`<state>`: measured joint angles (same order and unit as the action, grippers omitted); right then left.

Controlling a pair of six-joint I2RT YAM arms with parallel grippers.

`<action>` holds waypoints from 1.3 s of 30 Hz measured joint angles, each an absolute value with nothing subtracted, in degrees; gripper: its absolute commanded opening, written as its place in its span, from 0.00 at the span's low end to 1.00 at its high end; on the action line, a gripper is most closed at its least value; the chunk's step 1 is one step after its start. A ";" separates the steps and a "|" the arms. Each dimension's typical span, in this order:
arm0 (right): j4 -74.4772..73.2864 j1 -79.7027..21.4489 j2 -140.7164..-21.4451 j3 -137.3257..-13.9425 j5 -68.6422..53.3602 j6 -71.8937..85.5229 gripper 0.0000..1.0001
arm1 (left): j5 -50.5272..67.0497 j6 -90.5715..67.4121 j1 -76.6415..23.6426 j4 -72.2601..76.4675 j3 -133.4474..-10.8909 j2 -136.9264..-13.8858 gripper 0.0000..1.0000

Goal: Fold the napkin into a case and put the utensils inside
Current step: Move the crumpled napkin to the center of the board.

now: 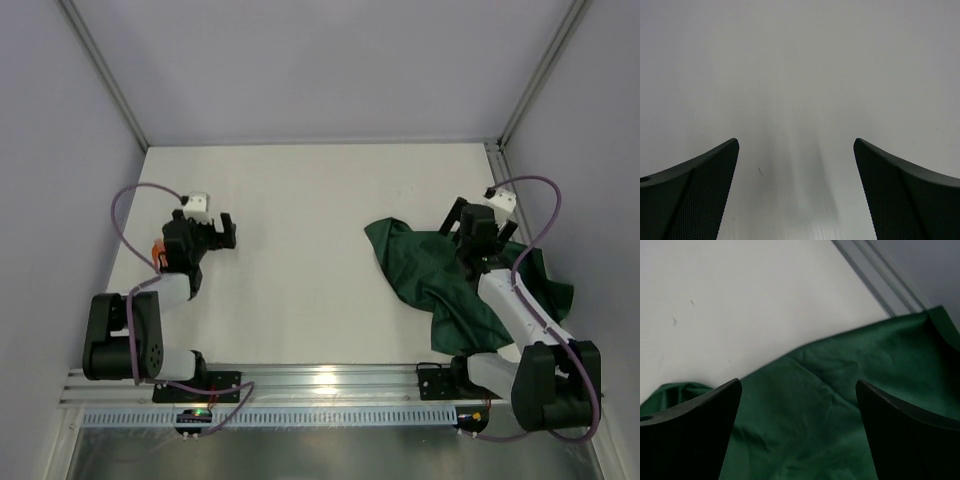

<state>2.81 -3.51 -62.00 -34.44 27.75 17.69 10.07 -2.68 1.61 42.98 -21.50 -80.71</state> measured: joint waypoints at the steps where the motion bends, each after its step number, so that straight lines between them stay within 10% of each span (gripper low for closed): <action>1: -1.39 -3.51 -63.59 -35.94 27.97 18.98 0.99 | 10.59 -2.50 1.85 38.22 -25.12 -80.01 0.99; 12: -21.41 -3.46 -80.77 -42.44 16.99 22.04 0.99 | 19.90 3.03 2.13 -9.61 -57.89 -80.97 0.95; 21: -25.89 -10.70 -102.74 -63.29 7.86 16.45 0.04 | 19.22 9.47 2.46 -34.57 -64.75 -80.97 0.95; 29: -33.08 -33.17 -122.63 -97.71 4.43 3.27 0.05 | 20.58 13.04 2.90 -43.24 -65.65 -76.58 0.95; 31: -33.36 -37.91 -125.19 -103.50 3.49 0.10 0.25 | 20.43 14.11 3.11 -44.23 -65.65 -76.16 0.95; 33: -34.24 -41.21 -126.10 -106.67 2.13 -1.39 0.66 | 19.38 15.55 3.31 -44.56 -64.99 -76.14 0.93; 39: -34.17 -40.56 -122.65 -103.11 0.95 -1.50 0.80 | 15.99 17.74 3.44 -44.60 -62.04 -80.95 0.84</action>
